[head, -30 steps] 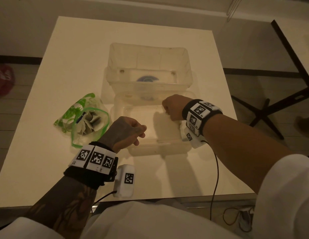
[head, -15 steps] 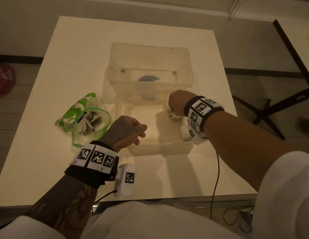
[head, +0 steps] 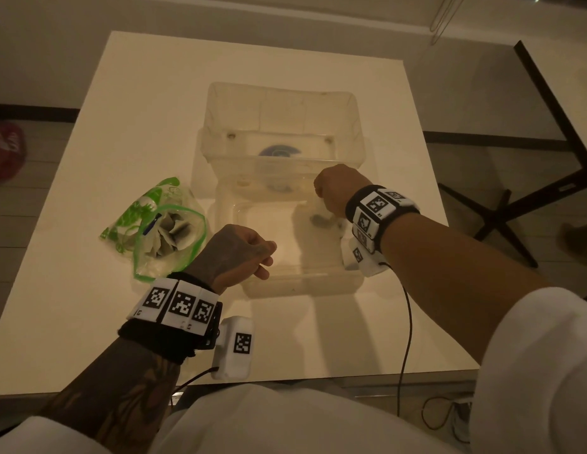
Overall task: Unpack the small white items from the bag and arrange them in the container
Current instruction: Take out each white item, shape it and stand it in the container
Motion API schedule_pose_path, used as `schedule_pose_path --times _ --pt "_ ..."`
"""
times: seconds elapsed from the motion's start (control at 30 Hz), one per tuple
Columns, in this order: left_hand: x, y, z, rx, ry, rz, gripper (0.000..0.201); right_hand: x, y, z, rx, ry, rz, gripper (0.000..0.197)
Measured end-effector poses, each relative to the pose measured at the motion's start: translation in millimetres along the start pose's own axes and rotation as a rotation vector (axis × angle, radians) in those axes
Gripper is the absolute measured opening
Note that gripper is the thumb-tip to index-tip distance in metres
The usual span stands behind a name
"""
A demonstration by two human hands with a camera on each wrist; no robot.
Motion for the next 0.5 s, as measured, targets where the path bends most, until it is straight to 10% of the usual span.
schedule_pose_path --times 0.5 --pt "-0.9 2.1 -0.1 0.001 -0.014 -0.002 0.023 -28.9 -13.6 7.1 0.012 0.209 0.264 0.034"
Point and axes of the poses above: each hand's wrist, its own y-axis towards the middle knuckle, its own x-axis out of the back of the hand, z = x × y, the point moved 9 cm from there along y, towards the middle knuckle, and after that the axes turned 13 degrees about -z, right-handed, at the moved point
